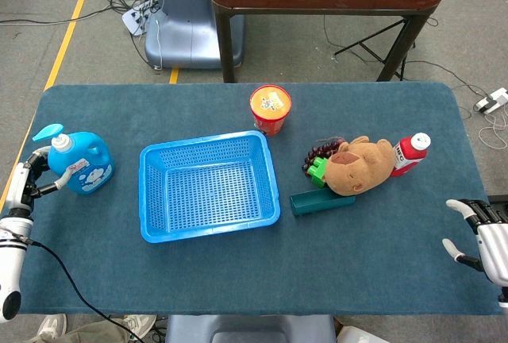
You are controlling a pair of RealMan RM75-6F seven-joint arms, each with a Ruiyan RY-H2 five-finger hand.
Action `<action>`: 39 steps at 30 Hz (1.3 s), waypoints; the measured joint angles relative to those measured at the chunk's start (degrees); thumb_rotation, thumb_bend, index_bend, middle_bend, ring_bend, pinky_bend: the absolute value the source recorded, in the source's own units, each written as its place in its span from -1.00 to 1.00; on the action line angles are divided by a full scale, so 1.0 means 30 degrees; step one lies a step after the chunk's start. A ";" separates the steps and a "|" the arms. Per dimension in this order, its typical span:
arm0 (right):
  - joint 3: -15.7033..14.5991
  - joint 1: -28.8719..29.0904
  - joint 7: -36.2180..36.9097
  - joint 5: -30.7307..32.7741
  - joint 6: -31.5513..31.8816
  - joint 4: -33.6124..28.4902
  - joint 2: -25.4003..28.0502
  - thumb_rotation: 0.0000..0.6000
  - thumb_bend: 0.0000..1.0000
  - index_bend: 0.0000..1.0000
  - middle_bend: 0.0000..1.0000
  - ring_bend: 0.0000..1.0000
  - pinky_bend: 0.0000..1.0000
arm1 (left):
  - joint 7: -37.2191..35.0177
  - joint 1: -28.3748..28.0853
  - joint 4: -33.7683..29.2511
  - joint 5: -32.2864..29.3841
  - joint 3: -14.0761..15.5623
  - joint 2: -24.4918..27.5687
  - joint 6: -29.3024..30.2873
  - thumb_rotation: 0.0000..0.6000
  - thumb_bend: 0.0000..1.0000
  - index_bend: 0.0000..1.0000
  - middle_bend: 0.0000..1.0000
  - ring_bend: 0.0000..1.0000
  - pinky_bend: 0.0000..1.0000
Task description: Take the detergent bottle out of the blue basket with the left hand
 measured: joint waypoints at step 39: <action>0.0070 0.0295 -0.0095 0.0095 -0.0429 0.0119 -0.0257 1.00 -0.58 -0.49 -0.45 -0.57 -0.34 | 0.8321 0.4972 -0.5601 0.2082 0.0678 0.2493 0.6846 1.00 -0.37 -0.59 -0.70 -0.75 -0.70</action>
